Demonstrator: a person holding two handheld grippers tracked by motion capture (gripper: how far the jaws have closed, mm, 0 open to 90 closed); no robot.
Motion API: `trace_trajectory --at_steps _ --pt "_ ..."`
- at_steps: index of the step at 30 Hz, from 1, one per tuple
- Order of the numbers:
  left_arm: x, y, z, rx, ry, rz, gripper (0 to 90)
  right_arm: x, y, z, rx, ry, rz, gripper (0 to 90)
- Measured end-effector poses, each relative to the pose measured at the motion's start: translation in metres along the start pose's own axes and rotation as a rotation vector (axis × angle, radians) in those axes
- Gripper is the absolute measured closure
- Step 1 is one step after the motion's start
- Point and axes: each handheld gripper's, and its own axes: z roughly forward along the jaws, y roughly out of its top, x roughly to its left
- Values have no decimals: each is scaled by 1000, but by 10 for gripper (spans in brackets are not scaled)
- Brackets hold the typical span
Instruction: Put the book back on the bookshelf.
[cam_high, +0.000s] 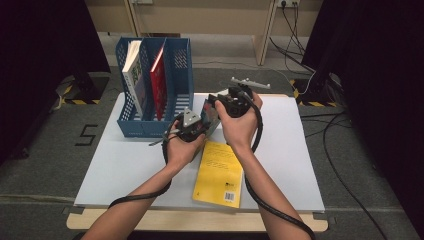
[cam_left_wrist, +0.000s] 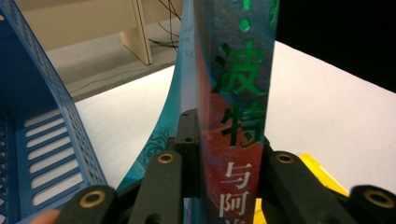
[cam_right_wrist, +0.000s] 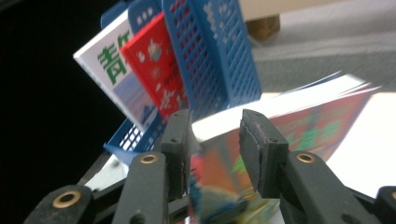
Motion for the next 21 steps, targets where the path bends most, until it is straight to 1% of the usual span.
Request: trace_trajectory --at_steps 2,4,7,11,12,13,14,16,17,21 --pt "2 -1 -4 -7 -2 -2 740 -6 1 -5 -16 -10 8 620" --pt "4 -4 -9 -18 5 6 740 -16 1 -8 -22 -37 17 597" --pt "8 -9 -16 -39 5 1 740 -31 -1 -10 -18 -75 24 579" --pt "12 -15 -25 -60 16 -2 740 -51 -8 -4 49 -132 44 551" --pt "13 -17 -28 -68 23 -3 740 -55 -10 -2 62 -145 41 545" --pt "14 -18 -30 -71 26 -4 740 -60 -13 1 94 -165 42 536" --pt "15 -19 -32 -75 29 -8 740 -65 -16 4 114 -166 49 531" --pt "17 -22 -35 -77 33 -8 740 -71 -21 10 148 -184 38 516" --pt "18 -23 -36 -77 30 -13 740 -74 -24 12 160 -185 38 517" --pt "20 -28 -42 -88 32 -15 739 -82 -34 20 210 -196 52 522"
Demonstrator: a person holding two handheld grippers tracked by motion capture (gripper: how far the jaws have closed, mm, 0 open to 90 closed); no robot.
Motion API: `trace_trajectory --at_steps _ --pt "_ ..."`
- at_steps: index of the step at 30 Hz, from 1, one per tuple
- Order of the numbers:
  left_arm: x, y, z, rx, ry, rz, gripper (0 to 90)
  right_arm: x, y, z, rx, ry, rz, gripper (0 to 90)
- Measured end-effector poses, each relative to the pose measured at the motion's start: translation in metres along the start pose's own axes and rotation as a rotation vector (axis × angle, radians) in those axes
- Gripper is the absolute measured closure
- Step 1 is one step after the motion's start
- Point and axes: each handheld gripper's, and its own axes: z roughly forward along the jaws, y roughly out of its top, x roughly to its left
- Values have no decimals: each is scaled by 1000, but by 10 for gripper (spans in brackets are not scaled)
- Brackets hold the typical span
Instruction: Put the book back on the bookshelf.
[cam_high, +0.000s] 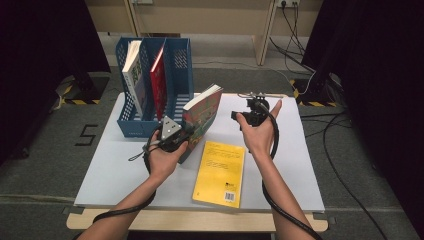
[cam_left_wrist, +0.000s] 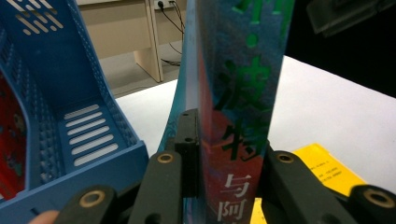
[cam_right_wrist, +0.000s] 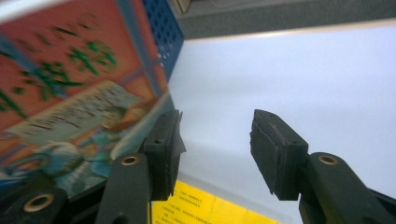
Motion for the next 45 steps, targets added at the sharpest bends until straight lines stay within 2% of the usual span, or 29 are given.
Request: trace_trajectory --at_steps 3,7,18,31,36,40,45 --pt "4 -5 -6 -13 10 -14 739 -3 -6 4 28 -18 3 557" --pt "9 -9 -12 -13 20 -21 739 -7 -11 6 50 -26 5 556" --pt "22 -23 -29 -6 38 -45 737 -12 -20 7 50 -30 6 561" --pt "24 -24 -30 -19 40 -50 729 -27 -44 15 54 -70 -9 594" --pt "25 -21 -31 -42 40 -55 716 -31 -53 19 41 -74 -32 595" --pt "26 -16 -31 -54 41 -59 710 -29 -56 22 15 -66 -89 550" --pt "26 -16 -31 -58 39 -60 707 -27 -55 20 -22 -45 -84 491"
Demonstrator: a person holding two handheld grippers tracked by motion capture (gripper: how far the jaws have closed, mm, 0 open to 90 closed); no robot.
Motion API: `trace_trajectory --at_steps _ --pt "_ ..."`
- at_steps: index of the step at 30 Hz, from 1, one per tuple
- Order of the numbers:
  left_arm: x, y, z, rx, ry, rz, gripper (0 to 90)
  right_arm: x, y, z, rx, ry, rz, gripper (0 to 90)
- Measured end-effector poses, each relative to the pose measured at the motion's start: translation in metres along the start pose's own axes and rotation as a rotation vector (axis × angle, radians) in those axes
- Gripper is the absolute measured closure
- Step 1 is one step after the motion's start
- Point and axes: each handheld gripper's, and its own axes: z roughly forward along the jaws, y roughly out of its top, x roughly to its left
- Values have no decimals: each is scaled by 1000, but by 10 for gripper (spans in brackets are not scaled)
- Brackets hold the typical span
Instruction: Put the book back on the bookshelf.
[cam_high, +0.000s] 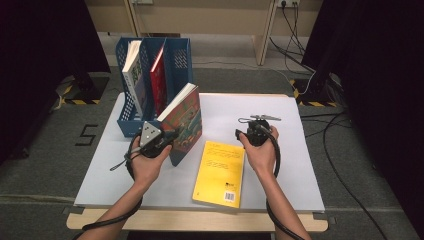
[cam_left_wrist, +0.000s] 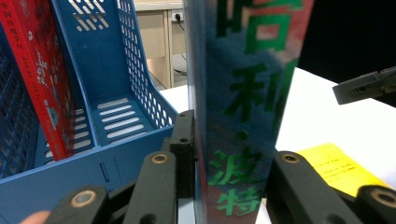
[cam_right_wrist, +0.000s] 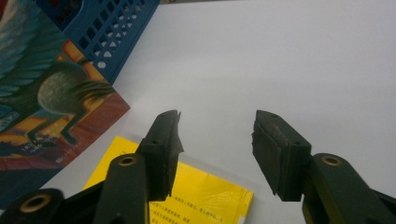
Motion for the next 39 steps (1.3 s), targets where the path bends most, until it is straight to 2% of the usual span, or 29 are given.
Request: trace_trajectory --at_steps 1,2,4,6,11,13,16,18,21,23,24,25,27,28,31,33,35,36,37,38,39 --pt "0 0 0 0 0 0 706 -1 1 -1 1 10 14 478" --pt "0 0 0 -1 0 0 705 -2 1 -1 -1 25 60 468" --pt "0 1 0 -2 1 -1 704 -4 3 -3 -14 21 94 465" --pt "1 1 0 -3 2 0 703 -5 3 -4 -44 -5 99 437" --pt "1 2 0 -6 3 -1 701 -12 4 -4 -79 4 145 416" --pt "1 2 0 -7 3 2 700 -13 3 -2 -93 -13 133 410" --pt "1 3 1 -4 1 6 698 -15 2 0 -66 18 153 423" --pt "1 3 1 -7 2 5 698 -15 2 0 -70 44 169 446" --pt "2 3 1 -9 1 4 696 -14 4 -1 -23 78 186 490" --pt "2 3 2 -11 2 -1 694 -13 5 -2 -31 104 189 503" --pt "2 3 2 -12 1 -3 694 -13 5 -2 -28 100 169 506" --pt "2 4 2 -15 -1 -4 690 -12 5 -2 -25 104 172 523" --pt "2 4 3 -25 1 -9 677 -13 5 -2 -4 123 202 532" --pt "2 5 3 -26 2 -9 667 -14 4 -1 -4 120 201 539" --pt "3 4 4 -27 -1 -10 660 -17 2 -1 -2 129 239 552" --pt "3 4 5 -26 -1 -10 657 -17 0 0 -38 62 164 551" --pt "3 4 5 -27 1 -9 652 -18 -1 0 -65 54 145 526" --pt "3 4 5 -27 2 -8 650 -19 -1 1 -76 38 113 500" --pt "3 4 5 -26 4 -7 647 -19 -1 1 -77 42 97 501" --pt "3 4 5 -25 4 -7 644 -20 0 2 -86 65 112 507" --pt "3 4 5 -25 5 -8 642 -19 0 1 -90 69 106 515"
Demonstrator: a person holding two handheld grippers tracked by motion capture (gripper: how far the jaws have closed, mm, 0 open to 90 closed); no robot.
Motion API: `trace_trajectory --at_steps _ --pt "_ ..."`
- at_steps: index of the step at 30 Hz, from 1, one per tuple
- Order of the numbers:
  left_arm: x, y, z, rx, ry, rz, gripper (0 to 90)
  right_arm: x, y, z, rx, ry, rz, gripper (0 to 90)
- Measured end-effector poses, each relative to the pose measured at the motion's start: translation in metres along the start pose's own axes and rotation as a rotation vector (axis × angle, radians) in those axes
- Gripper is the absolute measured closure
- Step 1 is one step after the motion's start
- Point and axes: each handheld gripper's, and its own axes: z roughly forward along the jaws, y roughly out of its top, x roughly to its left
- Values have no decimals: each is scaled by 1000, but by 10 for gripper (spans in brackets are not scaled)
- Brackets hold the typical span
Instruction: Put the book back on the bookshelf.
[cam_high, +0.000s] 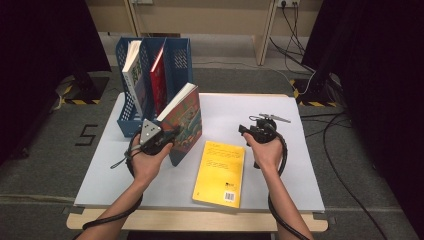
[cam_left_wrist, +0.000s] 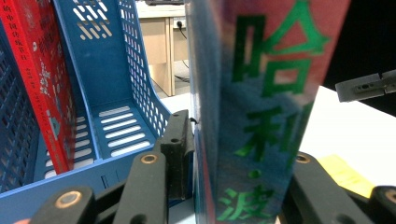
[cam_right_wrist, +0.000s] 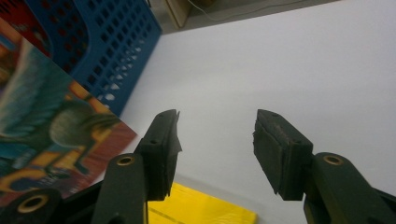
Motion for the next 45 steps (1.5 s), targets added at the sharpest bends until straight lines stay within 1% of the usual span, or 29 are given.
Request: trace_trajectory --at_steps 1,2,3,4,5,6,7,8,10,14,15,16,17,19,20,21,23,24,26,27,28,32,36,40,42,45 --pt "0 0 0 1 0 1 641 1 0 0 5 8 -25 525" --pt "0 0 1 3 0 2 641 2 1 -2 -7 16 -19 545" --pt "0 0 1 5 -3 0 641 3 1 -4 -18 7 -23 566" --pt "0 0 1 4 -4 -3 642 4 2 -5 -18 9 -25 568" --pt "0 0 2 4 -6 -1 647 4 3 -6 -23 14 -17 578" --pt "0 0 2 3 -7 0 652 4 4 -8 -37 7 -15 586" --pt "0 0 2 1 -7 0 657 4 4 -9 -46 -1 -26 585" --pt "0 0 2 0 -7 1 663 4 5 -9 -44 -9 -30 586" --pt "0 0 3 -4 -8 -1 675 3 5 -12 -63 -19 -34 596" --pt "0 2 5 -10 -9 -9 691 2 3 -13 -86 -3 -46 604" --pt "1 2 5 -11 -10 -11 691 2 3 -13 -79 4 -42 609" --pt "1 2 6 -16 -11 -14 691 1 2 -13 -83 13 -40 617" --pt "1 3 6 -21 -13 -13 689 1 1 -14 -88 11 -40 621" --pt "2 4 7 -31 -15 -15 684 1 1 -14 -83 18 -36 620" --pt "2 5 7 -38 -13 -19 681 1 0 -14 -90 21 -43 619" --pt "2 6 7 -49 -14 -23 679 1 0 -15 -86 24 -35 619" --pt "2 9 8 -60 -13 -20 678 1 0 -16 -97 21 -39 616" --pt "2 10 8 -64 -14 -24 680 1 0 -16 -101 18 -46 611" --pt "2 13 9 -70 -11 -24 686 2 0 -17 -120 -7 -77 618" --pt "2 13 9 -71 -8 -21 691 1 1 -17 -122 -8 -87 617" --pt "1 14 9 -72 -7 -22 695 2 1 -17 -120 -6 -82 620" --pt "0 14 9 -72 2 -22 711 1 -1 -15 -111 -21 -94 628" --pt "-1 14 9 -70 11 -18 726 2 -4 -15 -90 -24 -97 650" --pt "-3 14 9 -68 18 -34 734 2 -4 -15 -89 -25 -100 681" --pt "-3 14 9 -70 14 -37 736 2 -4 -16 -89 -27 -94 690" --pt "-2 15 10 -68 16 -35 737 2 -4 -16 -88 -29 -104 694"
